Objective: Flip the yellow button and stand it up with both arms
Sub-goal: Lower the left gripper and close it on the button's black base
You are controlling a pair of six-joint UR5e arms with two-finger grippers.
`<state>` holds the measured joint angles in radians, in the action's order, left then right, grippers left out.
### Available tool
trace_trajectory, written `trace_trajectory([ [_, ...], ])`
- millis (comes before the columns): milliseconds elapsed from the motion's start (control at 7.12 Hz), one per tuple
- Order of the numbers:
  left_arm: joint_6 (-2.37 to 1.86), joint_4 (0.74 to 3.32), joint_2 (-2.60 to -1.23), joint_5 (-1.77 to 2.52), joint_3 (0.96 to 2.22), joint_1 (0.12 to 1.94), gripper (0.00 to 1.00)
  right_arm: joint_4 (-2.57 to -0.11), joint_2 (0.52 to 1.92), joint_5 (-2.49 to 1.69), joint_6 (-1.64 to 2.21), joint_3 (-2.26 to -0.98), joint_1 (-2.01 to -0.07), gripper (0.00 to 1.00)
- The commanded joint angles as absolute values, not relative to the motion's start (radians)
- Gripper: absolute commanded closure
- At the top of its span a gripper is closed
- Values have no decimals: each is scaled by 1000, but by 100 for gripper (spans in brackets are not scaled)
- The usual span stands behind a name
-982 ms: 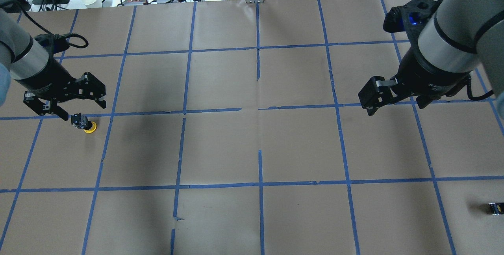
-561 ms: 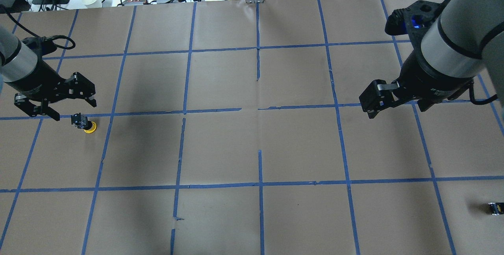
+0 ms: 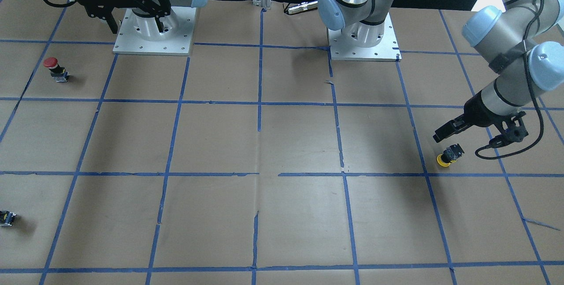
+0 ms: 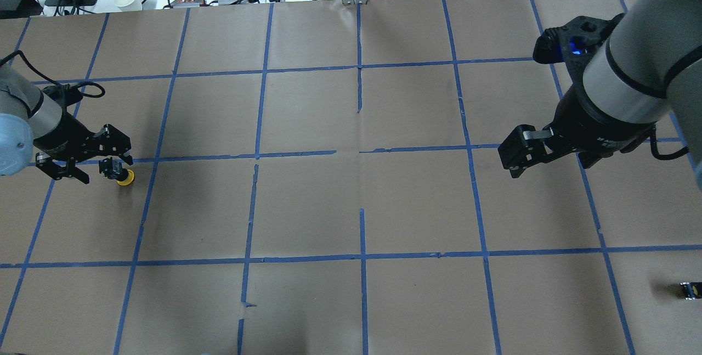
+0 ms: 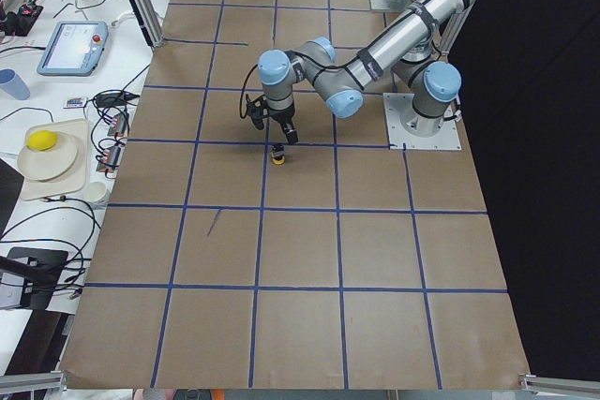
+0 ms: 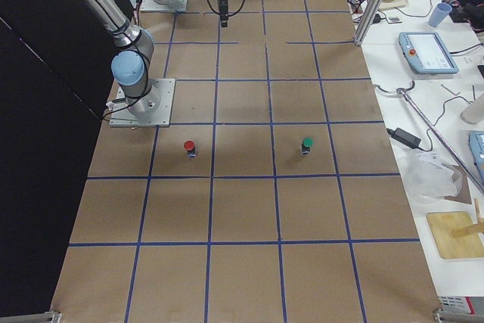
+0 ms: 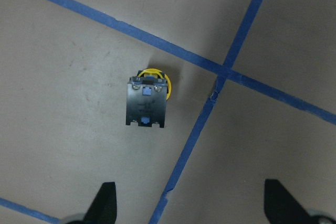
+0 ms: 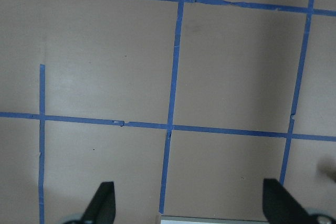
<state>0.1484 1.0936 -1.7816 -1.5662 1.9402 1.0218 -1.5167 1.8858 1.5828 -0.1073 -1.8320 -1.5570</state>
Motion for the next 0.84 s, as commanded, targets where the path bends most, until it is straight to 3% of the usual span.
trace_trajectory([
  [0,228,1000,-1831,-1563,1937,996,1,-1522,1890,1585,-104,-1832,-1557,0],
  [702,221,989,-1864,-1555,1941,985,1,-1457,1957,1479,-140,-1845,-1612,0],
])
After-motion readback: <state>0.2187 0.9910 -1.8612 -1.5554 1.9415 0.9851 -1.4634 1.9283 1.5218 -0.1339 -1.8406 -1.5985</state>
